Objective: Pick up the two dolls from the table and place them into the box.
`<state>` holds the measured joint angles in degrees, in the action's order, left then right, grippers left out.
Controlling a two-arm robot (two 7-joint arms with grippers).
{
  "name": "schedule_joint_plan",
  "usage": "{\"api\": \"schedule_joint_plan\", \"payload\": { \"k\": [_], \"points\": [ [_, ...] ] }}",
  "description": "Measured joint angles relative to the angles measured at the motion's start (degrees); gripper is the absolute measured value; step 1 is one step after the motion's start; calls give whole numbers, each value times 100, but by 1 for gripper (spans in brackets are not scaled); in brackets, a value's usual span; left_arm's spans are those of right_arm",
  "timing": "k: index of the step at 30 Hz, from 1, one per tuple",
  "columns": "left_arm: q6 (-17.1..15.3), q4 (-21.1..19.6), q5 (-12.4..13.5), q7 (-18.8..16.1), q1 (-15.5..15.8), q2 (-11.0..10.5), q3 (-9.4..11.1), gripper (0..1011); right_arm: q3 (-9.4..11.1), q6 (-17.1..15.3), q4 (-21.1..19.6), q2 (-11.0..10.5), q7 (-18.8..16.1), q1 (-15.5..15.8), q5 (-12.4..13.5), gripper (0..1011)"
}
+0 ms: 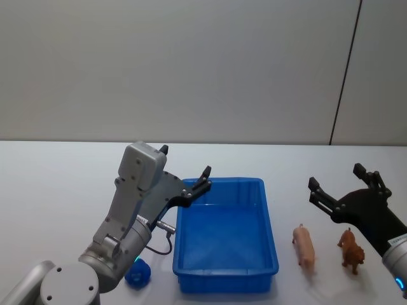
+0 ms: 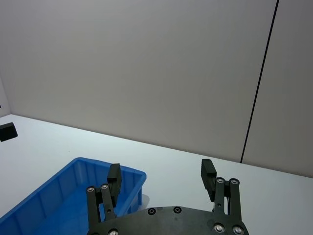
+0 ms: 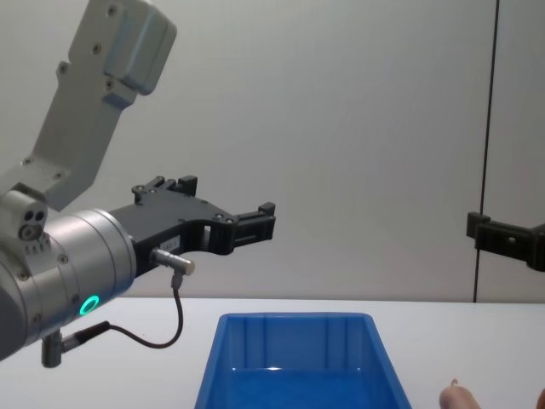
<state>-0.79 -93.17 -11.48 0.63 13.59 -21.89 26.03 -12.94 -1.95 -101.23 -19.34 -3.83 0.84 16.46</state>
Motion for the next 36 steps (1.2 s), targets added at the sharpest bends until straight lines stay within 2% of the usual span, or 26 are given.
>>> {"api": "schedule_joint_plan", "payload": {
  "k": [24,36],
  "points": [
    [0,0,0,0,0,0,0,1001,4,-6,9,3,-1,-9,0,1001],
    [0,0,0,0,0,0,0,1001,26,-358,158,25,65,-86,-101,1001]
  ]
}}
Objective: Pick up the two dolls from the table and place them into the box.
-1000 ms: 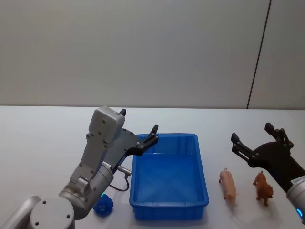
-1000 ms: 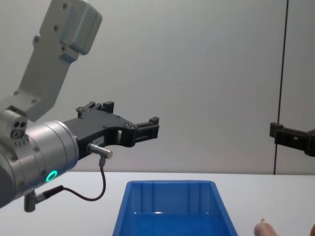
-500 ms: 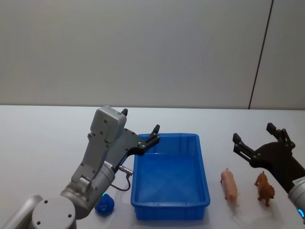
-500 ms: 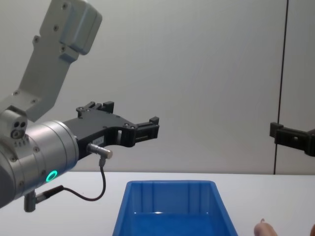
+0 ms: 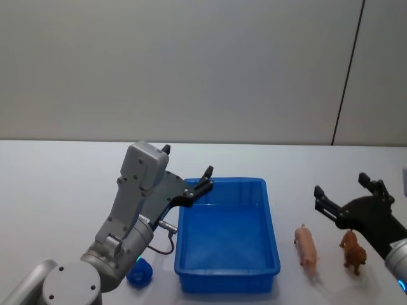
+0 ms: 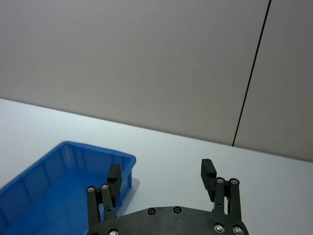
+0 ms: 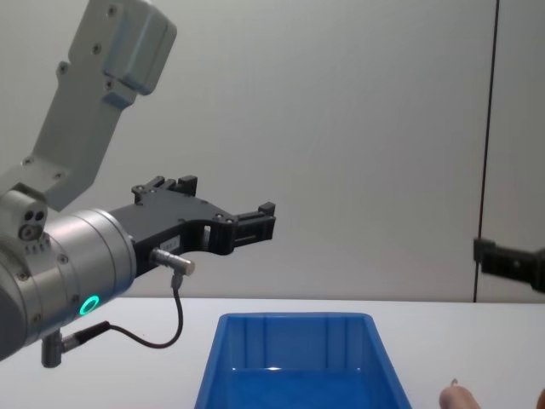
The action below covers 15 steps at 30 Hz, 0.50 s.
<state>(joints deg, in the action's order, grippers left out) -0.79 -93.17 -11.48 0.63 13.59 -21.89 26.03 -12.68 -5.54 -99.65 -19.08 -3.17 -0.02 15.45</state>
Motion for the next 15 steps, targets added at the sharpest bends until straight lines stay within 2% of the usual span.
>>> {"api": "schedule_joint_plan", "payload": {
  "k": [15],
  "points": [
    [0,0,0,0,0,0,0,1001,7,-664,173,-55,188,130,-207,1001]
  ]
}}
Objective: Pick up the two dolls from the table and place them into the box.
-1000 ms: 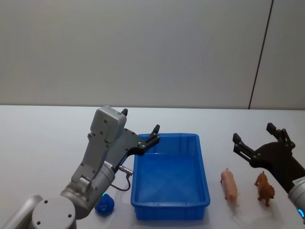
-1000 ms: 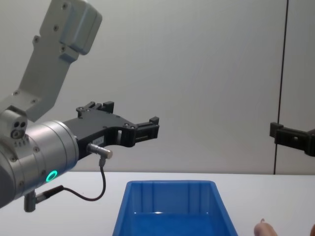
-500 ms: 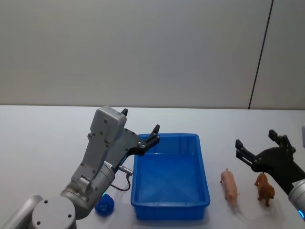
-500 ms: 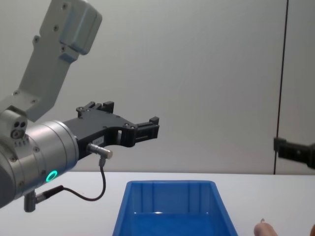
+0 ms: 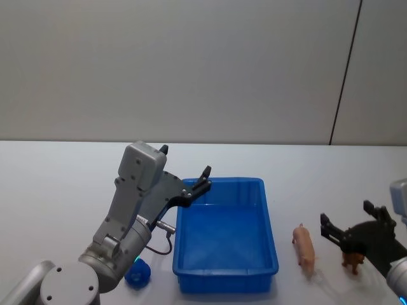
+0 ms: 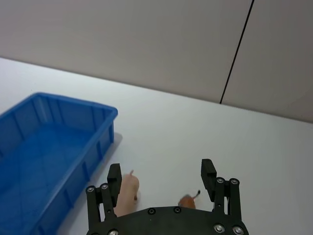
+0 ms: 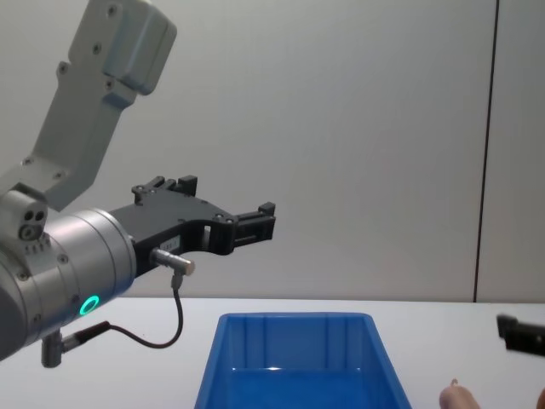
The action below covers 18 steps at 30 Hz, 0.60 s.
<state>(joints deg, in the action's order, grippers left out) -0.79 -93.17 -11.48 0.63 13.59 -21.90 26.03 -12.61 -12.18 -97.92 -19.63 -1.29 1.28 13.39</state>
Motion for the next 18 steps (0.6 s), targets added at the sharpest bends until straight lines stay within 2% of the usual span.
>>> {"api": "schedule_joint_plan", "payload": {
  "k": [6,18],
  "points": [
    [0,0,0,0,0,0,0,1001,-10,-250,102,-8,79,51,-110,1001],
    [0,0,0,0,0,0,0,1001,2,-502,391,60,192,-35,-226,1001]
  ]
}}
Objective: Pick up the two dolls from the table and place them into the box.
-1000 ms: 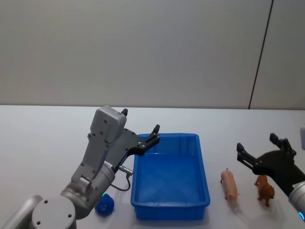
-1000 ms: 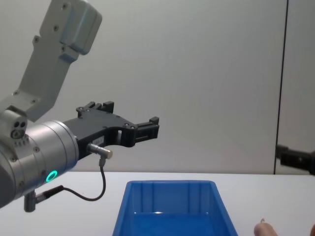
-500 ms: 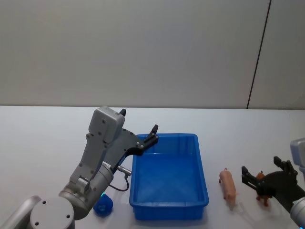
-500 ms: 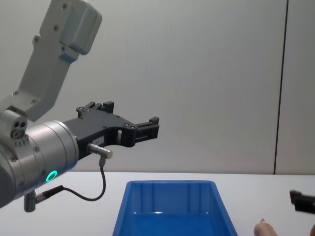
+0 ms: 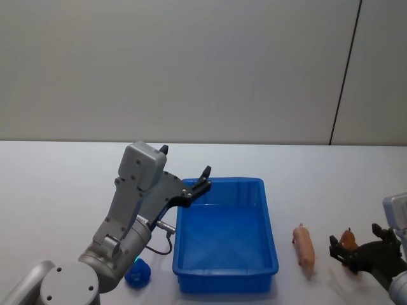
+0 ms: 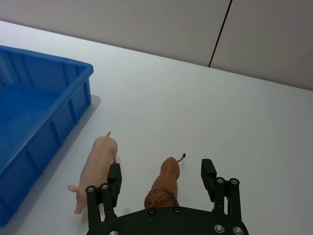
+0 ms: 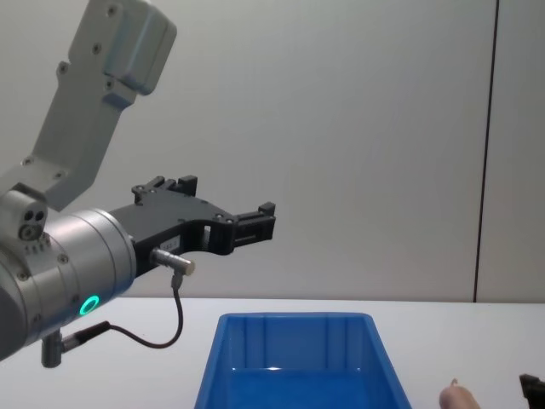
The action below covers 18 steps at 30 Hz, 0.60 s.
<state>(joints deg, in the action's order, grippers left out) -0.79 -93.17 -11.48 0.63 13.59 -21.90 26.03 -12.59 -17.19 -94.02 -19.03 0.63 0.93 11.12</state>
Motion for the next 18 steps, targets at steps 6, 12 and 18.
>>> {"api": "schedule_joint_plan", "payload": {
  "k": [6,12,18],
  "points": [
    [0,0,0,0,0,0,0,1001,15,-105,125,38,21,-59,-9,1001],
    [0,0,0,0,0,0,0,1001,36,-270,256,78,30,-126,9,1001],
    [0,0,0,0,0,0,0,1001,52,-408,375,112,26,-181,40,949]
  ]
}}
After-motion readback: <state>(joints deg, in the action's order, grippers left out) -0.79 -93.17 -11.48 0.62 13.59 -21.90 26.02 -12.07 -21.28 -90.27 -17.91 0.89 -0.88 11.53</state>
